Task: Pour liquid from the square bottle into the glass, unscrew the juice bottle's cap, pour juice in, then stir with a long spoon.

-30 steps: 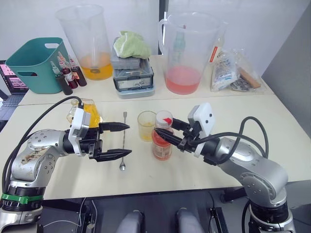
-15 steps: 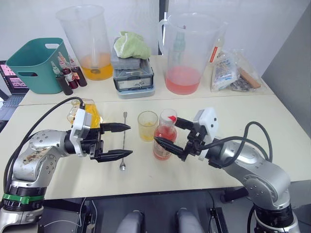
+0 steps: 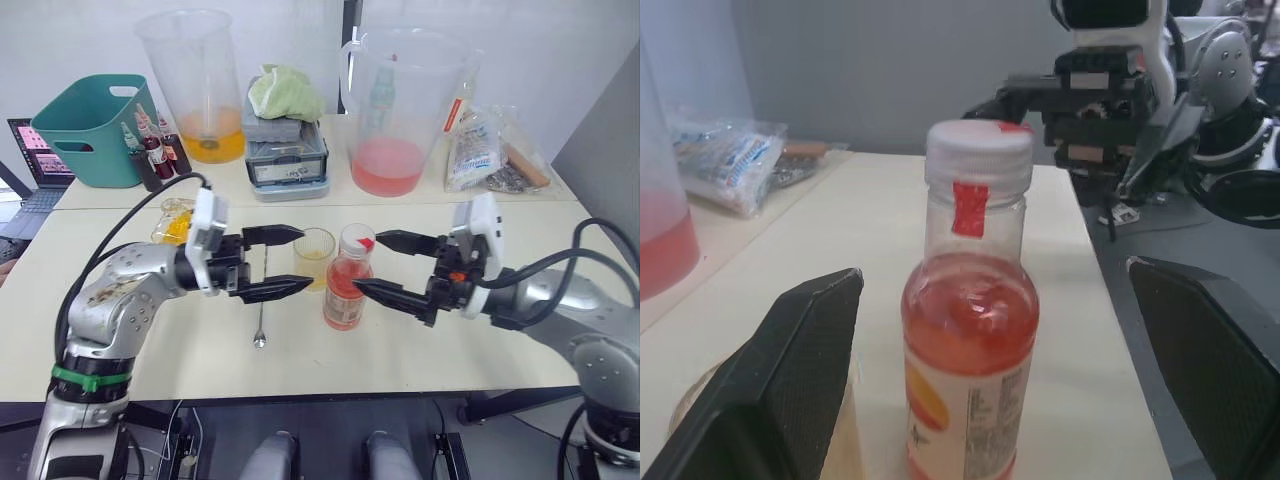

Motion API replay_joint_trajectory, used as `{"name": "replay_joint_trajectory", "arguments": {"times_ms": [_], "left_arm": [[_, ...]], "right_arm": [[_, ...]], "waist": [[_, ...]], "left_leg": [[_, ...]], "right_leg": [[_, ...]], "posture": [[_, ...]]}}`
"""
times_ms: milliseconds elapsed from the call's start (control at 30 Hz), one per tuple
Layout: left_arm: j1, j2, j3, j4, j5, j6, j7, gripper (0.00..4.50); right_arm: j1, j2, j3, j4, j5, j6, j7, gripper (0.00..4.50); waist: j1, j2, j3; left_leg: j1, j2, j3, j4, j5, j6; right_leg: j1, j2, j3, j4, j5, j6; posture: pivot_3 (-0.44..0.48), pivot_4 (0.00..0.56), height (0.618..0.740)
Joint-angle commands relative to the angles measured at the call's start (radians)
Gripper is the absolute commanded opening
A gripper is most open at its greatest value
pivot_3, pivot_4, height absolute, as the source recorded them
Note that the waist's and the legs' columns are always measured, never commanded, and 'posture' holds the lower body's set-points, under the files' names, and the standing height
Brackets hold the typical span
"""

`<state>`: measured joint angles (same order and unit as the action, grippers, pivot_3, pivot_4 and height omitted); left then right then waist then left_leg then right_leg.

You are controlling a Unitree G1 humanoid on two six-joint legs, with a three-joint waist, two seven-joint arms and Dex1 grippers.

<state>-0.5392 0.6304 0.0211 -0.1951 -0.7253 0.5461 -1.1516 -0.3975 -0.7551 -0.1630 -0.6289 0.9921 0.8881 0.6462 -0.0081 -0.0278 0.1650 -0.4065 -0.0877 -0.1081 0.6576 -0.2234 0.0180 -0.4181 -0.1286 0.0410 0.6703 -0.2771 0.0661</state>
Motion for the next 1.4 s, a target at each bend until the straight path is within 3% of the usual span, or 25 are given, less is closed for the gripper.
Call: {"name": "replay_joint_trajectory", "arguments": {"times_ms": [33, 333, 833, 1100, 1167, 1400], "left_arm": [[-0.070, -0.049, -0.058, 0.020, 0.019, 0.026, 0.022, 4.50], [-0.123, -0.132, -0.150, 0.091, 0.093, -0.004, 0.000, 4.50], [-0.224, -0.222, -0.163, 0.221, 0.150, -0.020, -0.021, 4.50], [-0.230, -0.232, -0.172, 0.241, 0.177, -0.029, -0.038, 1.96], [-0.227, -0.235, -0.172, 0.246, 0.183, -0.034, -0.040, 1.55], [-0.210, -0.231, -0.164, 0.229, 0.188, -0.070, -0.062, 1.46]], "right_arm": [[0.009, -0.071, -0.066, 0.047, 0.053, 0.011, 0.095, 4.47], [0.050, -0.140, -0.156, 0.060, 0.114, 0.010, 0.110, 4.47], [0.054, -0.158, -0.165, 0.050, 0.108, 0.001, 0.081, 4.47], [0.046, -0.159, -0.165, 0.036, 0.123, 0.006, 0.055, 4.50], [0.045, -0.159, -0.164, 0.031, 0.127, 0.008, 0.049, 4.50], [0.028, -0.155, -0.145, 0.025, 0.129, 0.004, 0.025, 4.50]], "waist": [[0.000, 0.000, 0.000], [-0.004, 0.000, 0.000], [0.004, 0.000, 0.000], [0.004, 0.000, 0.000], [0.004, 0.000, 0.000], [0.004, 0.000, 0.000]], "left_leg": [[0.000, 0.000, 0.000, 0.001, 0.000, 0.001], [0.000, 0.001, 0.001, 0.002, -0.001, 0.001], [-0.002, 0.000, 0.001, 0.003, -0.001, 0.001], [-0.002, 0.001, 0.001, 0.003, -0.001, 0.001], [-0.002, 0.000, 0.001, 0.003, -0.001, 0.001], [-0.002, 0.000, 0.001, 0.003, -0.001, 0.001]], "right_leg": [[0.001, 0.000, 0.000, 0.000, 0.000, 0.000], [0.001, 0.001, 0.000, -0.001, 0.000, 0.001], [0.002, 0.001, 0.000, -0.004, 0.001, 0.002], [0.002, 0.001, 0.000, -0.004, 0.001, 0.002], [0.002, 0.001, 0.000, -0.004, 0.001, 0.002], [0.002, 0.000, 0.000, -0.004, 0.001, 0.002]], "posture": [[0.000, 0.150, 0.740], [0.000, 0.150, 0.740], [0.000, 0.150, 0.740], [0.000, 0.150, 0.740], [0.000, 0.150, 0.740], [0.000, 0.150, 0.740]]}}
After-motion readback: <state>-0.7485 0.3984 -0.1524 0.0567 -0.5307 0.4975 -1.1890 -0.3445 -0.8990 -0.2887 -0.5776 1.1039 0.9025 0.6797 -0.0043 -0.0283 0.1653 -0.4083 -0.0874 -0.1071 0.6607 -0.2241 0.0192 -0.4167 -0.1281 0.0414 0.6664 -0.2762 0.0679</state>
